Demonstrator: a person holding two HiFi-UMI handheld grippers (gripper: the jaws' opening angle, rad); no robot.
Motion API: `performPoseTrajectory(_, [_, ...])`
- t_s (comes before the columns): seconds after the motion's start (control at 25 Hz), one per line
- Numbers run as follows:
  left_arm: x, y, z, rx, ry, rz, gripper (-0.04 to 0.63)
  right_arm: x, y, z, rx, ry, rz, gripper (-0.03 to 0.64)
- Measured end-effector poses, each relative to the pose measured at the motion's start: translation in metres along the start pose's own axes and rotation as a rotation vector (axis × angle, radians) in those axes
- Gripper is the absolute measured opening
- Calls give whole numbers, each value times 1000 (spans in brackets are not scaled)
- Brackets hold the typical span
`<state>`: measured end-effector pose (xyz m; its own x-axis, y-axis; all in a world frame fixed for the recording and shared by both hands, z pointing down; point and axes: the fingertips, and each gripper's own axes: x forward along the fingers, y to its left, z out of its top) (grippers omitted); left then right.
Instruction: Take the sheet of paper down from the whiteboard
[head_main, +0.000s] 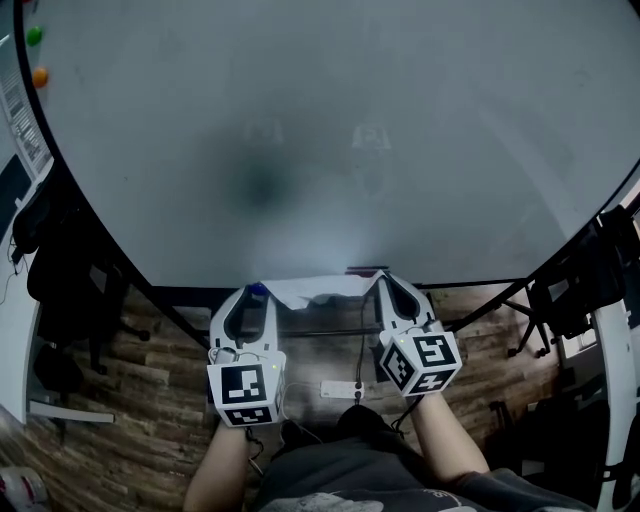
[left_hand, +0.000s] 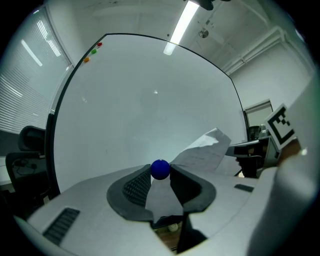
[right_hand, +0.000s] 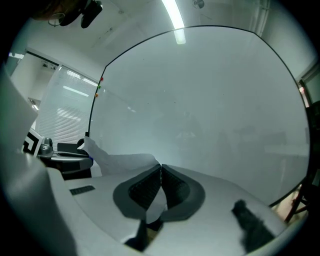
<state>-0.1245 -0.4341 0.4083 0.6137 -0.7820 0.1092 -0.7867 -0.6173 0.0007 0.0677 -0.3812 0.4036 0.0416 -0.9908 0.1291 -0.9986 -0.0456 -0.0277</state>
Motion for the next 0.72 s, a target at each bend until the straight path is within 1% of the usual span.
performPoseTrajectory(0.16, [-3, -9, 1, 14, -2, 18, 126, -5, -9, 1, -11, 0, 7, 23])
performPoseTrajectory(0.32, [-6, -15, -7, 29, 19, 35, 126, -4, -13, 3, 0, -13, 46, 23])
performPoseTrajectory(0.44, [-11, -26, -12, 34, 39, 76, 126, -7, -23, 2, 30, -5, 88, 23])
performPoseTrajectory(0.6, [-22, -64, -15, 36, 60, 118, 126, -30, -44, 4, 57, -9, 135, 23])
performPoseTrajectory(0.72, [-39, -91, -15, 58, 66, 155, 126, -51, -55, 4, 76, -29, 181, 23])
